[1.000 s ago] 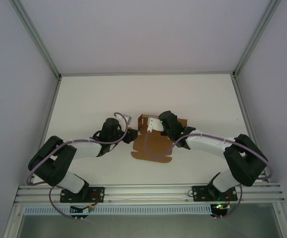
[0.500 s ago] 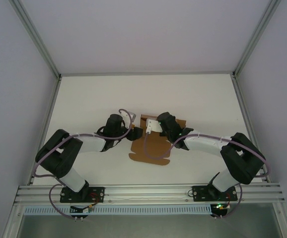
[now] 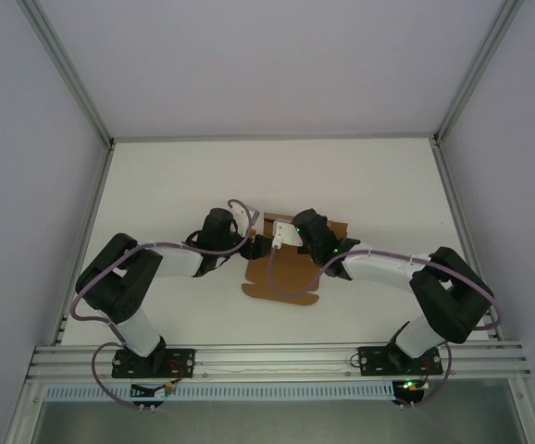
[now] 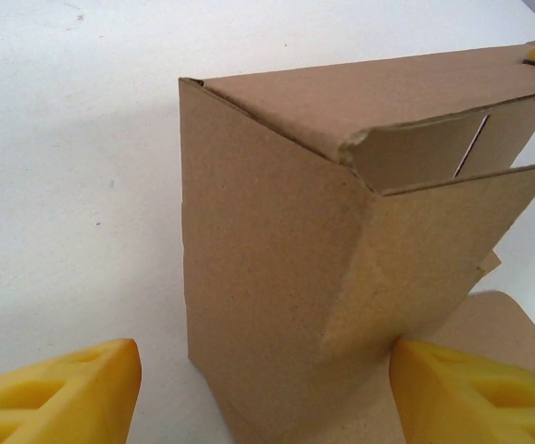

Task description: Assemble paper box

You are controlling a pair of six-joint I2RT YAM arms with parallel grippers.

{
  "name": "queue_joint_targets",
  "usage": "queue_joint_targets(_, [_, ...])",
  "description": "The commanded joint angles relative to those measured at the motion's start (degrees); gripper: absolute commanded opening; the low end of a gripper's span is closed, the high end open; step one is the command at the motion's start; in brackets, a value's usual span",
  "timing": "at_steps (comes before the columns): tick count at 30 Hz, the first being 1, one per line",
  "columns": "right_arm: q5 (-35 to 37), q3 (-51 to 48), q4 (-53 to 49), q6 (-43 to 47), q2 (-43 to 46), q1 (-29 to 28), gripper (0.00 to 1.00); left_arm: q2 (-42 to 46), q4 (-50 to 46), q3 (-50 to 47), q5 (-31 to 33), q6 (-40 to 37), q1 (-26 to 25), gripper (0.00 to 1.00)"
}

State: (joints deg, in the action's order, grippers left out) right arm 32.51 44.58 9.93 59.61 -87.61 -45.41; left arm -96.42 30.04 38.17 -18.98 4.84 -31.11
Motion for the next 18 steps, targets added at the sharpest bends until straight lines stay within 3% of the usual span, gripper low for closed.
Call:
queue_joint_targets(1, [-2.3, -0.5, -0.2, 0.8, -1.2, -0.7, 0.00, -0.6, -0.3, 1.5, -0.7, -1.7, -0.6, 0.71])
queue_joint_targets(9, [-2.3, 0.0, -1.6, 1.1, -0.5, -0.8, 0.00, -1.5, 0.6, 1.7, -5.4, -0.6, -0.6, 0.74])
queue_joint_targets(18, [-2.5, 0.5, -1.8, 1.0, -0.2, -1.0, 0.00, -2.9, -1.9, 3.7, -1.3, -0.7, -0.5, 0.67])
